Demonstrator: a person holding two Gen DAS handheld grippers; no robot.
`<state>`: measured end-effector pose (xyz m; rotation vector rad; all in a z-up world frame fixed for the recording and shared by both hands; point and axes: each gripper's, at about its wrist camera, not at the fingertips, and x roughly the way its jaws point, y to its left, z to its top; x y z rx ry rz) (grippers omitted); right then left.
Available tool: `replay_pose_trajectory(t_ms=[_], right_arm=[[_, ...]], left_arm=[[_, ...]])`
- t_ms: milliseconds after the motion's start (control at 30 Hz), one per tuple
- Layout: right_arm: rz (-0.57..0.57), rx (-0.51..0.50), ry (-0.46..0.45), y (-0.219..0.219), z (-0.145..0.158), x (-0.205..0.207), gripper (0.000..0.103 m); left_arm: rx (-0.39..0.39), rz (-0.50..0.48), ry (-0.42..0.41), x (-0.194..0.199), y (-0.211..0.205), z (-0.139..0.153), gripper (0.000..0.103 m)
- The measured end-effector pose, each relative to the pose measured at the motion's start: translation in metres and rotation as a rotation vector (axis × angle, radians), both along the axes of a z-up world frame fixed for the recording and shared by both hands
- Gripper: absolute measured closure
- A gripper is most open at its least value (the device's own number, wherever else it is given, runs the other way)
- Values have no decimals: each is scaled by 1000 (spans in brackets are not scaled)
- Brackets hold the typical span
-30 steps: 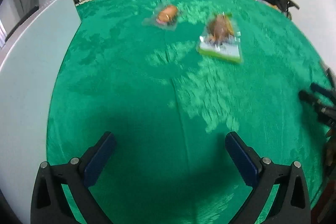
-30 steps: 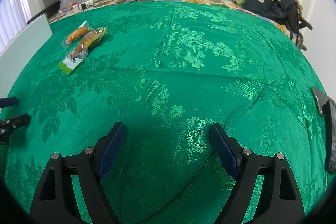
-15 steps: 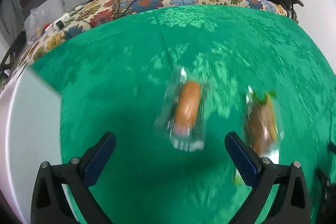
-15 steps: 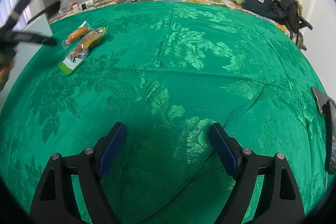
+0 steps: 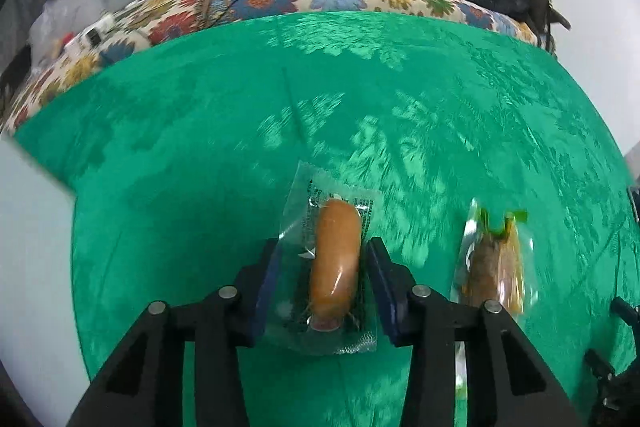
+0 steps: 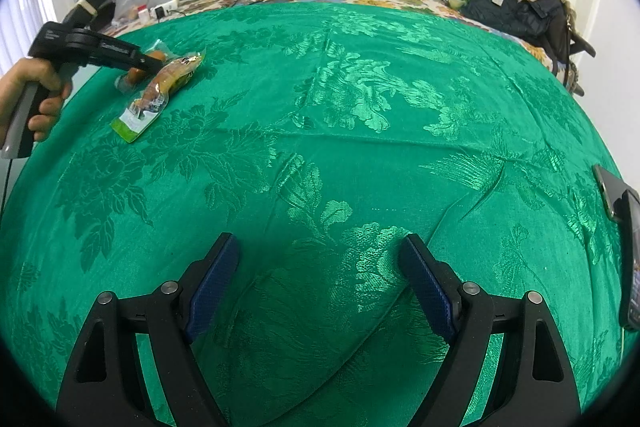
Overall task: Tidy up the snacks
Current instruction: 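Grasp the small clear sausage packet with the left tool, then lift the sausage packet with the left tool and hold it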
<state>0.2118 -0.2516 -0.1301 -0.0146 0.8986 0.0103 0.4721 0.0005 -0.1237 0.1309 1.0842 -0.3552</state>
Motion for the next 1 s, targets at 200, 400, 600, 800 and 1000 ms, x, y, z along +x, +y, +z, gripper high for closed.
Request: replay_pose_trajectory(t_ms=[200, 400, 600, 800, 1000], right_arm=[[0, 0, 0, 0, 0, 0, 17], [0, 0, 0, 0, 0, 0, 17], [0, -1, 0, 0, 0, 0, 17], [0, 0, 0, -1, 0, 0, 17], [0, 0, 0, -1, 0, 0, 17]], left_arm=[[-118, 68, 63, -77, 38, 12, 61], [-206, 90, 136, -181, 60, 22, 60], [-110, 134, 86, -220, 56, 2, 54], [-7, 163, -65, -218, 57, -7, 21], [37, 201, -136, -218, 67, -19, 0]])
